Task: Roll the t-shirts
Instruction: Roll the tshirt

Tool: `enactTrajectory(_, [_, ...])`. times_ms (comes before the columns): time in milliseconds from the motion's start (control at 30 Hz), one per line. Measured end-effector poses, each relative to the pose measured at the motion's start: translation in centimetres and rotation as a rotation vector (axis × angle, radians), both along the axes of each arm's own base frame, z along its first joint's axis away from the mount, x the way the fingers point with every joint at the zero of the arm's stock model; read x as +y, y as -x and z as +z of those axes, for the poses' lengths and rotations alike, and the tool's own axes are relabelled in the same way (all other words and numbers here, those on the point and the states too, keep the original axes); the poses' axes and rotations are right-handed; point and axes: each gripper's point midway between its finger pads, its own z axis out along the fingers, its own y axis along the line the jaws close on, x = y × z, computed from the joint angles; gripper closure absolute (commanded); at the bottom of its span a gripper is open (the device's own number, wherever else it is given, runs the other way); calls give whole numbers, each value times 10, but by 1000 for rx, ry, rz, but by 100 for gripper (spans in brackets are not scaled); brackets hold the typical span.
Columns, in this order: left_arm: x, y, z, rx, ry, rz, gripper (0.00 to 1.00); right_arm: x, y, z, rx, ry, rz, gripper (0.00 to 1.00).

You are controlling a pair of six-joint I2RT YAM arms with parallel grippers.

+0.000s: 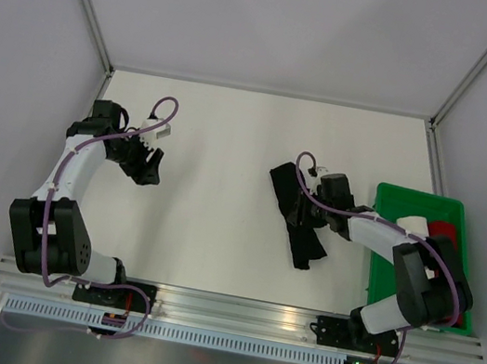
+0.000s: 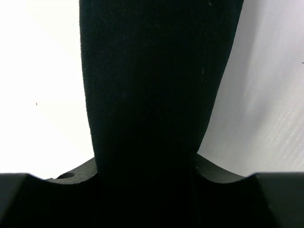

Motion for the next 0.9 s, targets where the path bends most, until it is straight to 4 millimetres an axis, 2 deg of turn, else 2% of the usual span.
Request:
enactTrajectory(33, [0, 0, 0, 0, 0, 0, 33, 2, 0, 0, 1, -12, -2, 72])
enactTrajectory(233, [0, 0, 0, 0, 0, 0, 33, 5, 3, 2, 21, -65, -7, 68])
enactTrajectory(467, [0, 0, 0, 0, 0, 0, 33, -7, 7, 6, 66, -159, -51, 71])
enactTrajectory(600, [0, 0, 0, 0, 0, 0, 33, 0, 5, 2, 88, -210, -44, 53])
enactTrajectory(767, [0, 0, 0, 0, 0, -1, 33, 0, 1, 3, 88, -218, -69, 43])
enactTrajectory(833, [0, 0, 0, 1, 0, 0, 33, -2, -1, 4, 84, -215, -86, 31])
enactTrajectory(900, [0, 0, 0, 1, 0, 0, 33, -3, -4, 7, 71, -210, -98, 30])
